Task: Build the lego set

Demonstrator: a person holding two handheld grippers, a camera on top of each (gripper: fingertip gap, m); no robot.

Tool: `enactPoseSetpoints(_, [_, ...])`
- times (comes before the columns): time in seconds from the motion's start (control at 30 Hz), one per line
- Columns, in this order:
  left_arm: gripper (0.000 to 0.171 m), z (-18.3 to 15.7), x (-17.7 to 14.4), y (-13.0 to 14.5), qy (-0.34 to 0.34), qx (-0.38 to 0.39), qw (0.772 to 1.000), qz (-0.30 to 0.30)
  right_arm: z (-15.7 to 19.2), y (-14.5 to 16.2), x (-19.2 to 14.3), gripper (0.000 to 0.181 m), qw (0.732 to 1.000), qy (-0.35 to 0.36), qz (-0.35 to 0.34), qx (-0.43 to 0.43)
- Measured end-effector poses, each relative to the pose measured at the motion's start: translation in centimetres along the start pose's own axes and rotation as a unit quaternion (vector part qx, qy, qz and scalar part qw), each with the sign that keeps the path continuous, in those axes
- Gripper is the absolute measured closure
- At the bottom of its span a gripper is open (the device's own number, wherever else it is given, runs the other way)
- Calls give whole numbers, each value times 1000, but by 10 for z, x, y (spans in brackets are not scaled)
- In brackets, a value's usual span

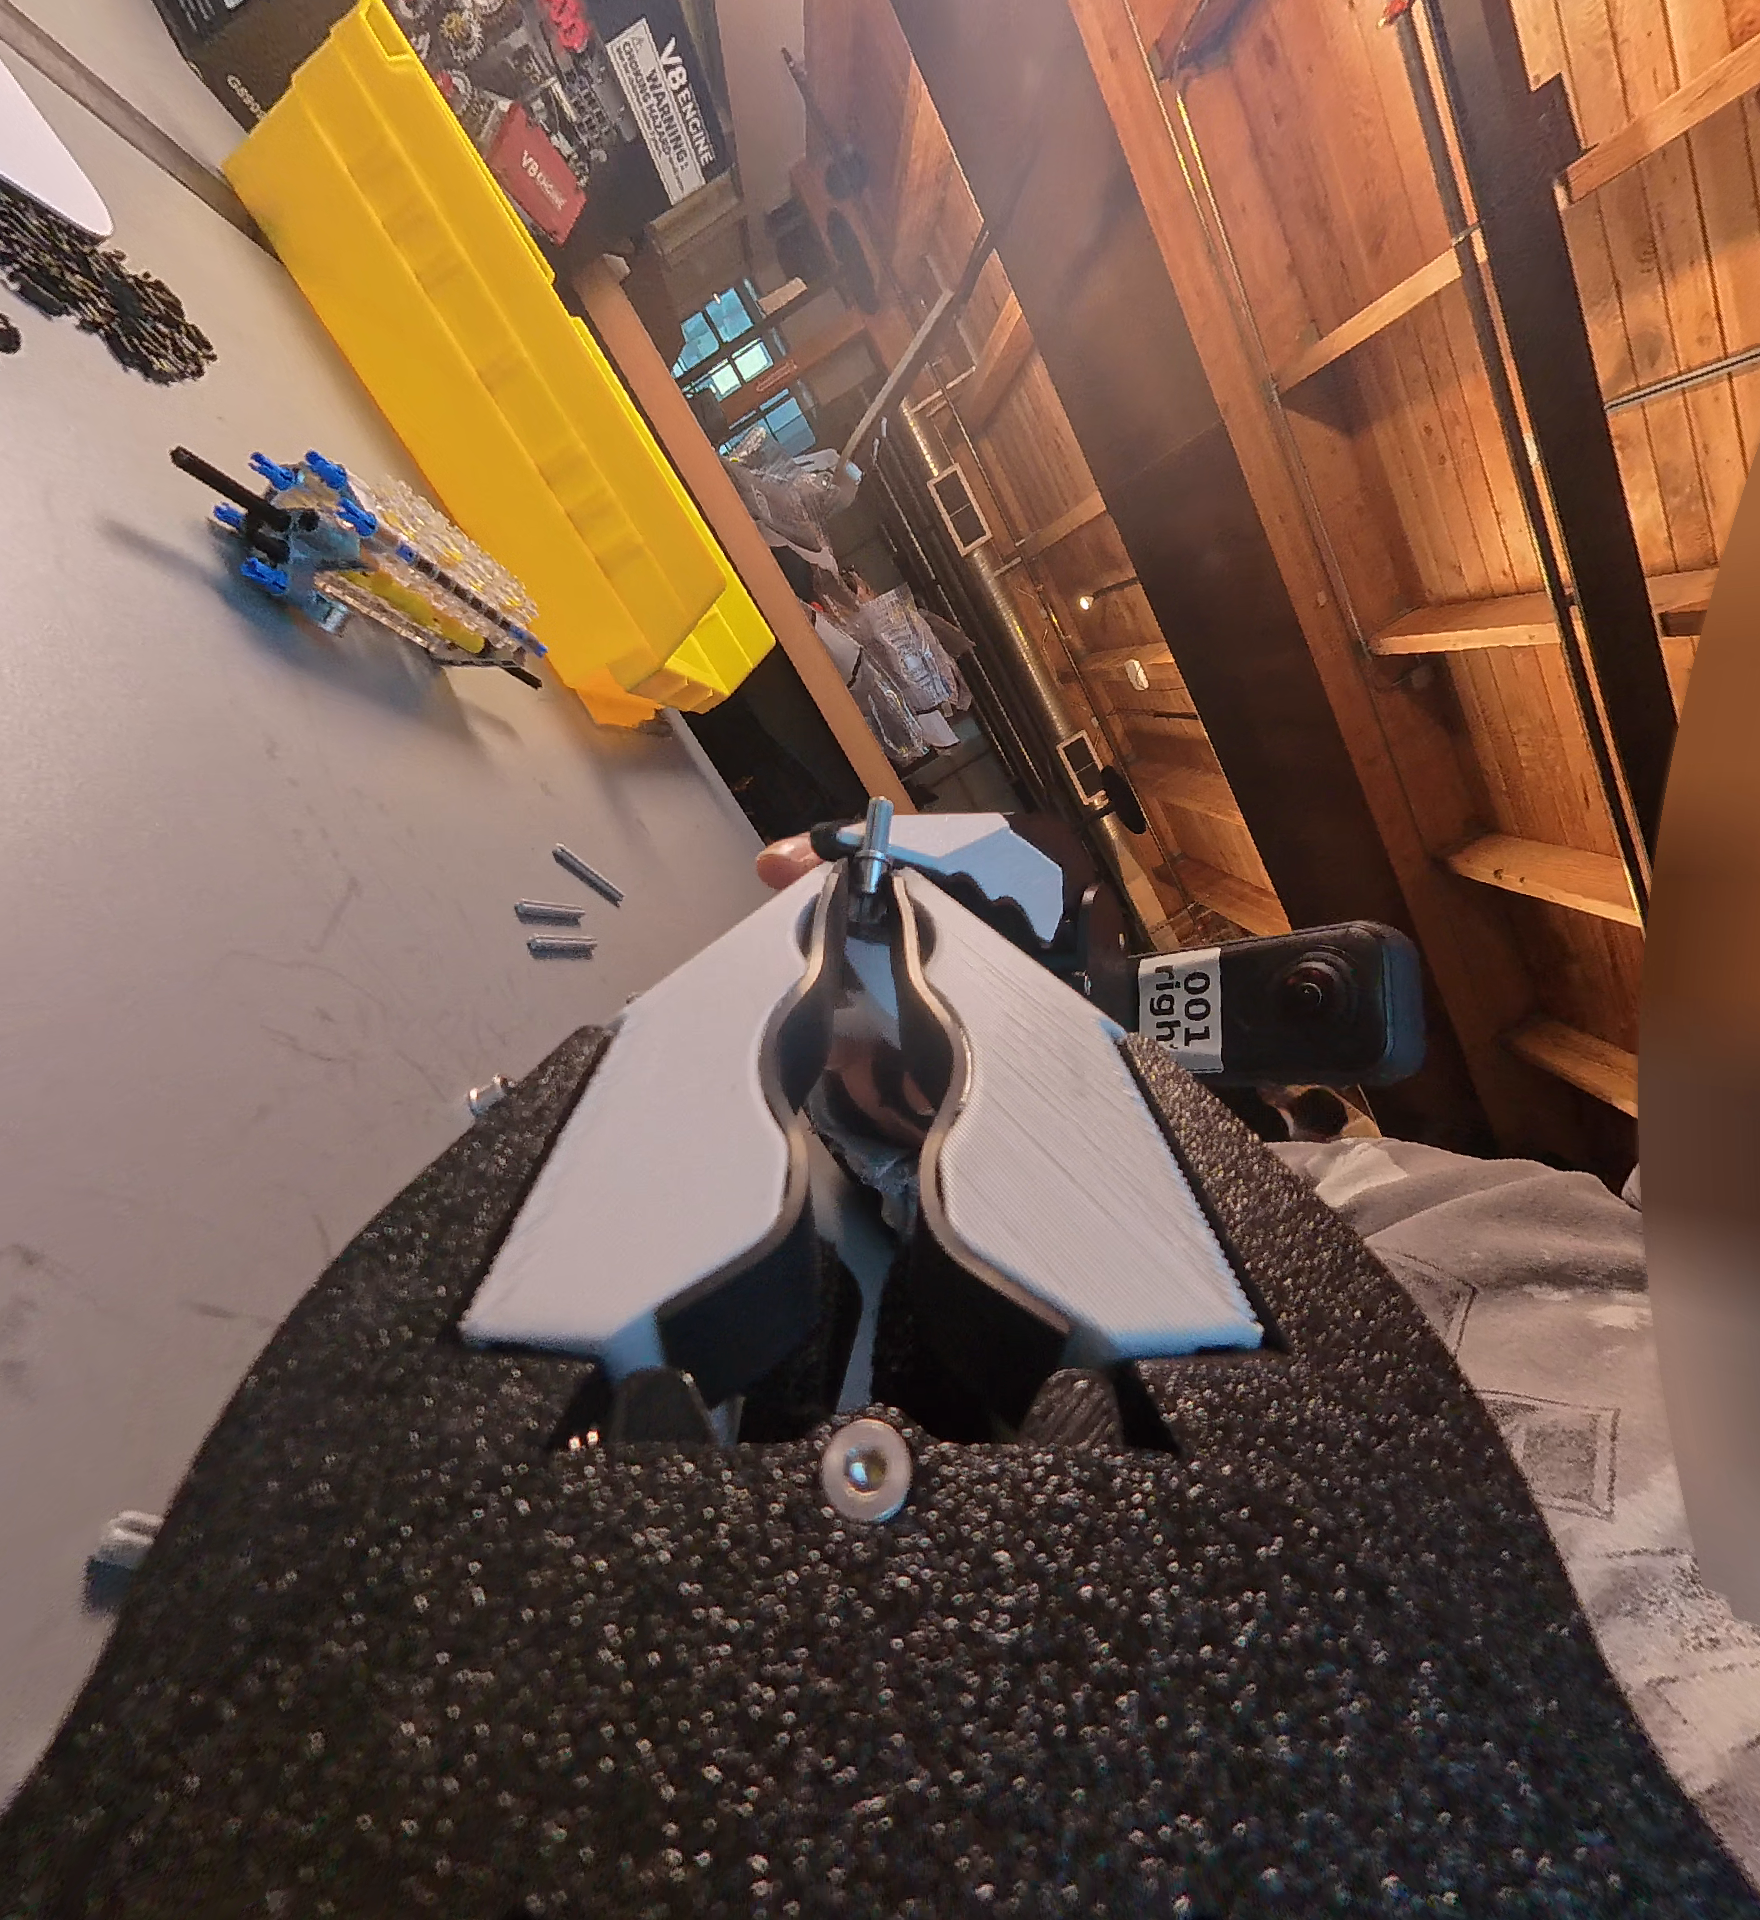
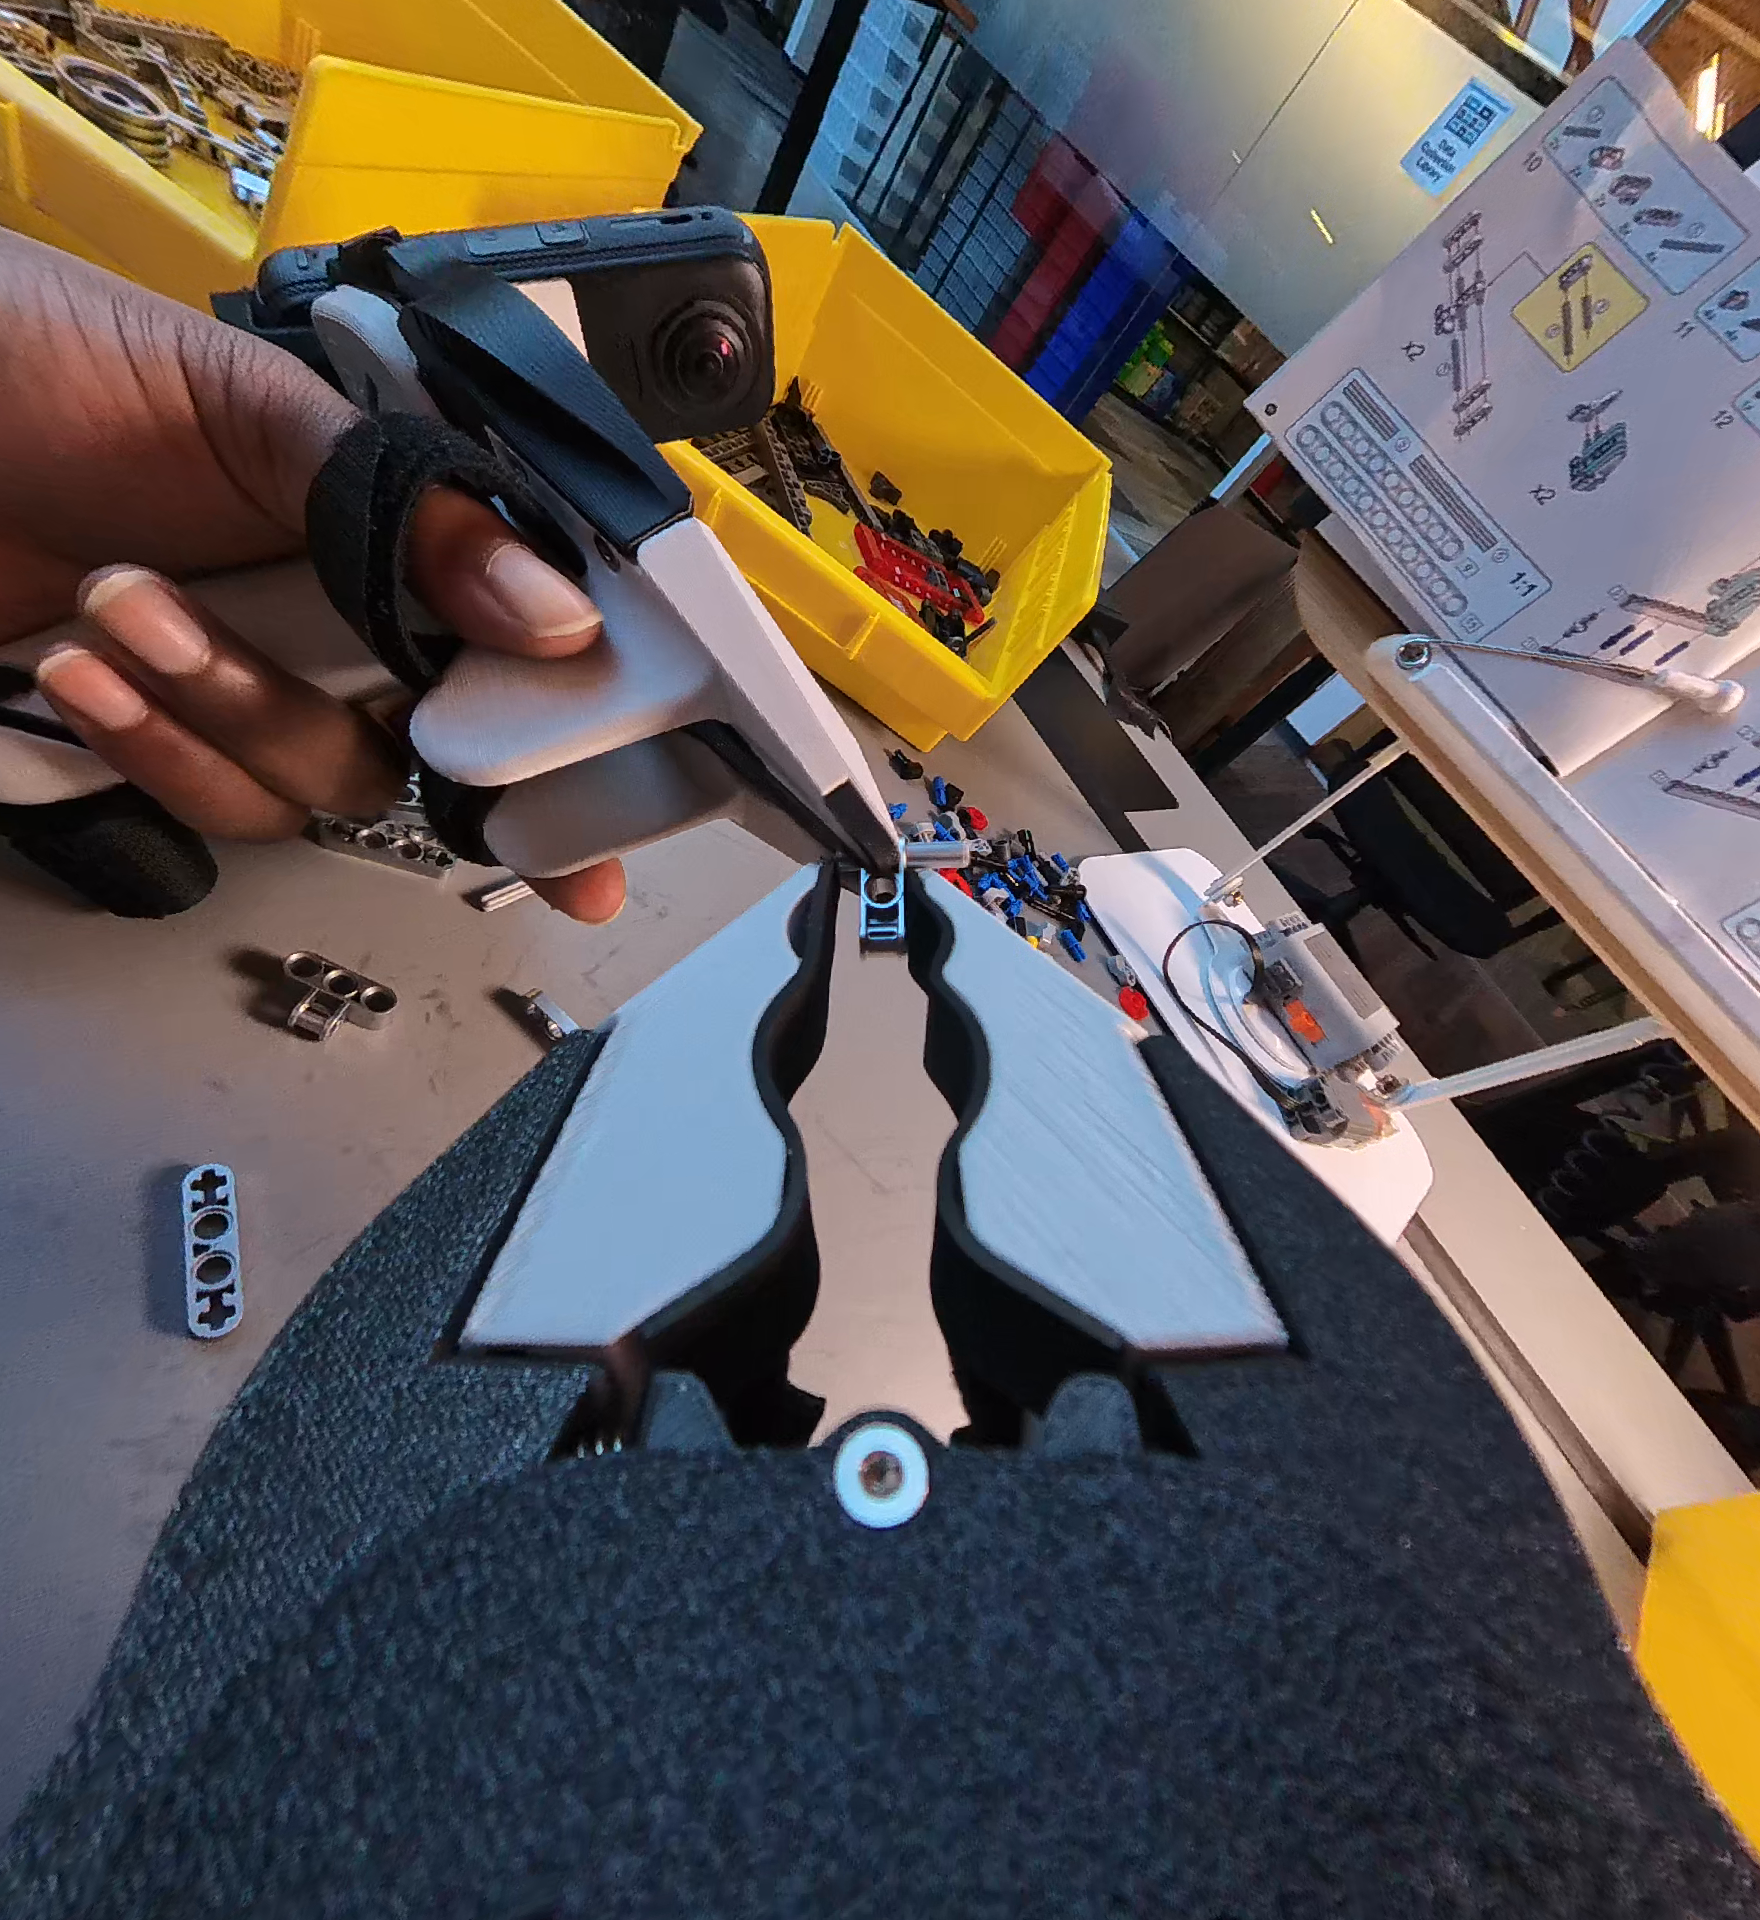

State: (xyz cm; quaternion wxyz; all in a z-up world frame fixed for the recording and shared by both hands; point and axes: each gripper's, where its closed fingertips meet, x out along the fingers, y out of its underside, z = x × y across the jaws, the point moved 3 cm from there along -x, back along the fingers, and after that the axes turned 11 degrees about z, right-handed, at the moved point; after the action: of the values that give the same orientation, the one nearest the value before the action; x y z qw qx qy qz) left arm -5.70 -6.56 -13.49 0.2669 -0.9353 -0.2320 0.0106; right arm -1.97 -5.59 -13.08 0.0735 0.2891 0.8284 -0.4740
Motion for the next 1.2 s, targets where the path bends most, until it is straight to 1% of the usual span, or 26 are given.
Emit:
enactPoseSetpoints(0.03, [167, 0, 0, 0, 0, -1, 1000, -1, 0, 0, 0, 166, 1000, -2, -1, 2])
enactPoseSetpoints(0.1, [167, 1, -2, -1, 0, -5, 1000, -2, -4, -1, -1, 149, 1000, 9, -6, 3])
enactPoseSetpoints(0.13, [167, 1, -2, -1, 1, -7, 1000, -2, -7, -3, -2, 145, 1000, 14, -13, 0])
enactPoseSetpoints(0.2, [168, 2, -1, -1, 3, -12, 1000, 0, -9, -3, -3, 150, 999, 25, -15, -14])
enactPoseSetpoints(0.3, [168, 4, -1, 0, 4, -19, 1000, 3, -5, -1, -2, 160, 999, 22, -18, -32])
enactPoseSetpoints(0.77, [168, 8, -1, 2, 14, -46, 999, 8, -3, 3, 0, 161, 999, 3, -9, -37])
enactPoseSetpoints(1.2, [168, 8, -1, 4, 19, -51, 998, 14, -3, 4, -2, 161, 999, -1, -14, -51])
